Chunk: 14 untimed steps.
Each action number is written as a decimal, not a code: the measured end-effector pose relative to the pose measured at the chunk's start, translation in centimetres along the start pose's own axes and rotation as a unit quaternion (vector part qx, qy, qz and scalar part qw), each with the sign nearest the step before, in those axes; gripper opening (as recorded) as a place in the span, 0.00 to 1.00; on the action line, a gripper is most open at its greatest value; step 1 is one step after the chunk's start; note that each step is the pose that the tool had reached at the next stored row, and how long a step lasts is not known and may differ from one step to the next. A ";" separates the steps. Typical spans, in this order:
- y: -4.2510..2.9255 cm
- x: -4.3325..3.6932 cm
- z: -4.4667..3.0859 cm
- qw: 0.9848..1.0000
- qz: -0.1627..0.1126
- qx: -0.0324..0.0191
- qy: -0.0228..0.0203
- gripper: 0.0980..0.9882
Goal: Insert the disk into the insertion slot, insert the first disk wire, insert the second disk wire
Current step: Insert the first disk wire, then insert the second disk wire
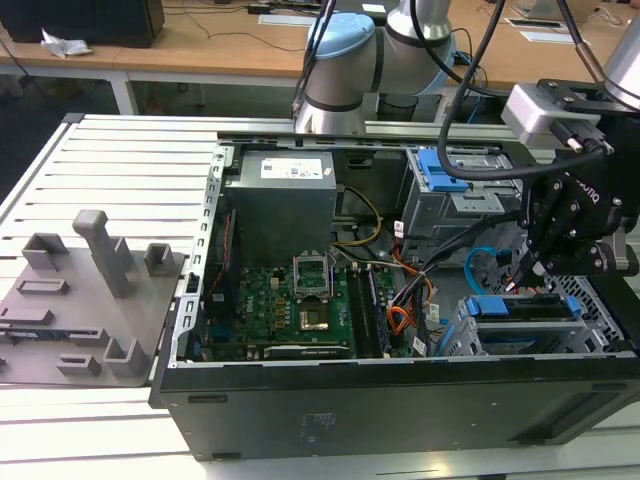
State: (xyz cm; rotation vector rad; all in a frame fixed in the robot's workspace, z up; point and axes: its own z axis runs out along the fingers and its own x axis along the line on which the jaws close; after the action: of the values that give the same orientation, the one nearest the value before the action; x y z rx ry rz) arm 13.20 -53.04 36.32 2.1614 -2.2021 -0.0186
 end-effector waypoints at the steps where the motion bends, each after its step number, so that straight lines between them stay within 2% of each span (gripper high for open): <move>1: 0.00 0.00 0.00 1.000 0.000 0.000 0.000 0.01; 13: 0.00 0.00 0.04 1.000 0.000 0.000 0.000 0.02; 14: 0.00 0.00 0.04 1.000 0.000 0.000 0.000 0.15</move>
State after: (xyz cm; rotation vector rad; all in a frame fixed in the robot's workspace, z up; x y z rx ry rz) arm 13.20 -53.04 36.28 2.1615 -2.2021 -0.0186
